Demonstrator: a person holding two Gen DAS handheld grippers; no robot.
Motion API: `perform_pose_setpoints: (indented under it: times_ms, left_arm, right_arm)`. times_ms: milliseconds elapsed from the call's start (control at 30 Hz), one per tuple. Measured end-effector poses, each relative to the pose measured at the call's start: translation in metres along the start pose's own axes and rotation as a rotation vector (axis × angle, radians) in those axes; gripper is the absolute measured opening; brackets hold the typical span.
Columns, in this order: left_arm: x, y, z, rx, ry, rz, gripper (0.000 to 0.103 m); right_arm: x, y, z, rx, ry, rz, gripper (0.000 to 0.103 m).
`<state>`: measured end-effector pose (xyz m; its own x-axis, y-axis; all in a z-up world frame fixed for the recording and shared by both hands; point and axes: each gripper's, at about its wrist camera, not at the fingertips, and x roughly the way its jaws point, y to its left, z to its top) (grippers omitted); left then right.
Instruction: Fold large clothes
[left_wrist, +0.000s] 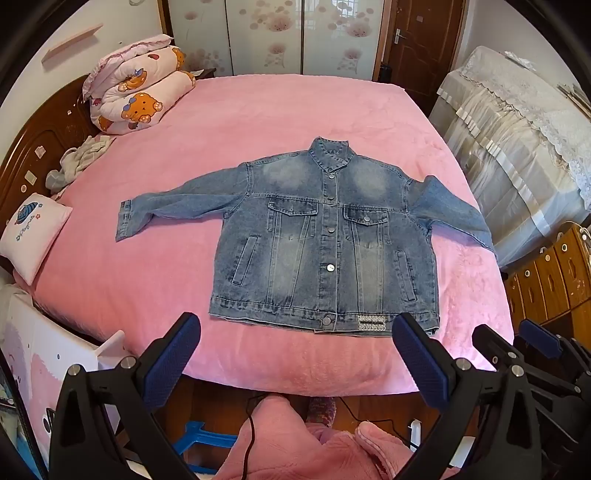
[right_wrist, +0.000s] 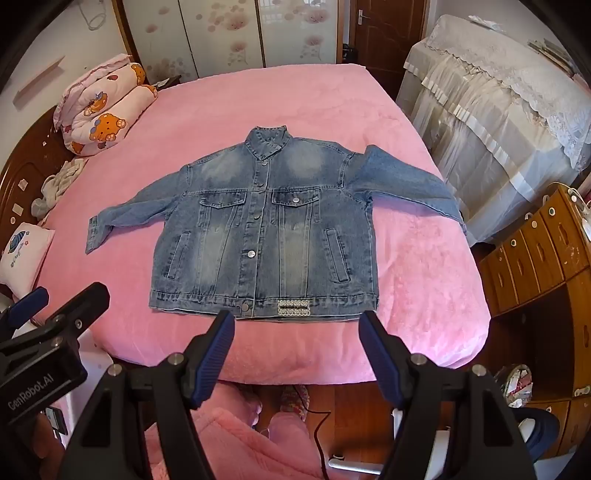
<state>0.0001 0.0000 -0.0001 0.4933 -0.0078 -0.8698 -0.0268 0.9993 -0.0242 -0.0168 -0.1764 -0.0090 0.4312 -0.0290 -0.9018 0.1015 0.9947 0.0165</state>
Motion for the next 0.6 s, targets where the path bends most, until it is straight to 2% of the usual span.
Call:
perform_pose_setpoints:
  times_ms: [600]
  left_arm:
    - [-0.0049, -0.0010, -0.0005, 0.005, 0.000, 0.002, 0.102]
  right_arm:
    - [0.0023, -0.0057, 0.0028, 0.003, 0.006, 0.002, 0.070]
